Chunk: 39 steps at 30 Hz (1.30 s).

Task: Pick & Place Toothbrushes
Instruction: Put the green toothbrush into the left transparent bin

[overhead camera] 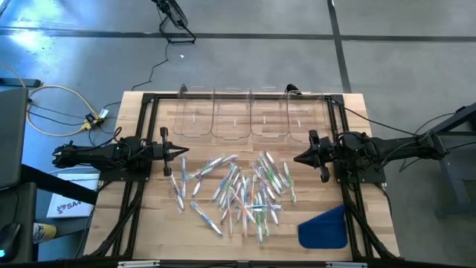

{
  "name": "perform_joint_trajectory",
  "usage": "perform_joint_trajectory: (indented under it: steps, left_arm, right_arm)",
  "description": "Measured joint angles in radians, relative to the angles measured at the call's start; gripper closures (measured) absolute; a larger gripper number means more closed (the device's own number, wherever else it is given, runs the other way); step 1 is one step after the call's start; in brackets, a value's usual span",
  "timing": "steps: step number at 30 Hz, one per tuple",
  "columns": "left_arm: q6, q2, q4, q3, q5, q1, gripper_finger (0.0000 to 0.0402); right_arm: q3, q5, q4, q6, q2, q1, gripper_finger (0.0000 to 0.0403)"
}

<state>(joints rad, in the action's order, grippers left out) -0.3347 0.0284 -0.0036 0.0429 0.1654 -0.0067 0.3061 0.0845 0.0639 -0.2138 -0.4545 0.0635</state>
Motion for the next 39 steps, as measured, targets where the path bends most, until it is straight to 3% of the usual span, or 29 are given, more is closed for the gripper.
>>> perform_joint_trajectory:
  steps: [17, 26, 34, 39]
  left_arm:
    - [0.027, 0.0, -0.002, 0.002, -0.001, 0.0, 0.04]
    - [0.027, 0.0, -0.003, 0.002, -0.001, 0.0, 0.04]
    - [0.026, 0.0, 0.0, 0.002, -0.001, 0.0, 0.04]
    - [0.026, 0.0, 0.0, 0.002, -0.001, 0.0, 0.04]
  right_arm:
    - [0.0, 0.025, -0.003, 0.008, -0.019, 0.0, 0.0401]
    - [0.0, 0.131, 0.091, 0.0, -0.101, 0.0, 0.0401]
    - [0.0, 0.045, 0.09, -0.045, -0.147, 0.0, 0.0401]
    - [0.0, 0.1, 0.118, -0.038, -0.186, 0.002, 0.0401]
